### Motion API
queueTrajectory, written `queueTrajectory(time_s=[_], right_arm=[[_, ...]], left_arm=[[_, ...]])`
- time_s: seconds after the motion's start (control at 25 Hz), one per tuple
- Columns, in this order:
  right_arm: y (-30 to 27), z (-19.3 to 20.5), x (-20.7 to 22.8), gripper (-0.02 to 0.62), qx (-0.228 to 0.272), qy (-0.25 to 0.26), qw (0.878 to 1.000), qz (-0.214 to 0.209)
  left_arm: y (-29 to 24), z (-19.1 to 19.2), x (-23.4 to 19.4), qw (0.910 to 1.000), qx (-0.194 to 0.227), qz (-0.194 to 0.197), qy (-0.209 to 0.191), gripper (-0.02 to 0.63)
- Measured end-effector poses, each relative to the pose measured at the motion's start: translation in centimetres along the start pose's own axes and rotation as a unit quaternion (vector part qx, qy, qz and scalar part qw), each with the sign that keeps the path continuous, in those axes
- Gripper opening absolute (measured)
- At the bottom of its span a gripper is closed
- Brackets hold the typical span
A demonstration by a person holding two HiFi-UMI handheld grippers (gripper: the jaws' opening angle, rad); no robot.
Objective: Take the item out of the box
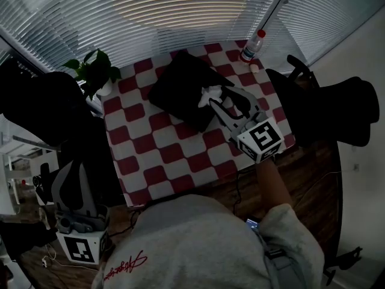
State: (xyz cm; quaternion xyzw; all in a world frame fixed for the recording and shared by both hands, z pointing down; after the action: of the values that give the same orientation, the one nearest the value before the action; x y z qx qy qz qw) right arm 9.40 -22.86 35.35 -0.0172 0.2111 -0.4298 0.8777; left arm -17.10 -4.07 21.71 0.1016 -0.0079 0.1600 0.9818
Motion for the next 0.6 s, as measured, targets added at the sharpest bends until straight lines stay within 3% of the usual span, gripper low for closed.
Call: queueTrajectory(time_s=[0.6], right_arm=[[-2.4,4.4,0.4,0.179,-0.063,0.012,0.998,-0.018]], left_arm=[[0.7,-0.1,-0.6,0.9998,-0.004,-0.016,-0.006,0.020]])
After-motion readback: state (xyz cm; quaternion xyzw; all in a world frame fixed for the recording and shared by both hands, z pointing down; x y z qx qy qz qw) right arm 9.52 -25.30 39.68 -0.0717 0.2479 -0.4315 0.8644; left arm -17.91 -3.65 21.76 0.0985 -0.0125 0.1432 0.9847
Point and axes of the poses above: the fingertips, and each gripper's own axes: y backward along the fingers, x to its right, z out of its underside, the point moved 2 cm from there along y, backward along the fingers, and after that the axes turned 13 degrees about y, right-handed, at the moved point
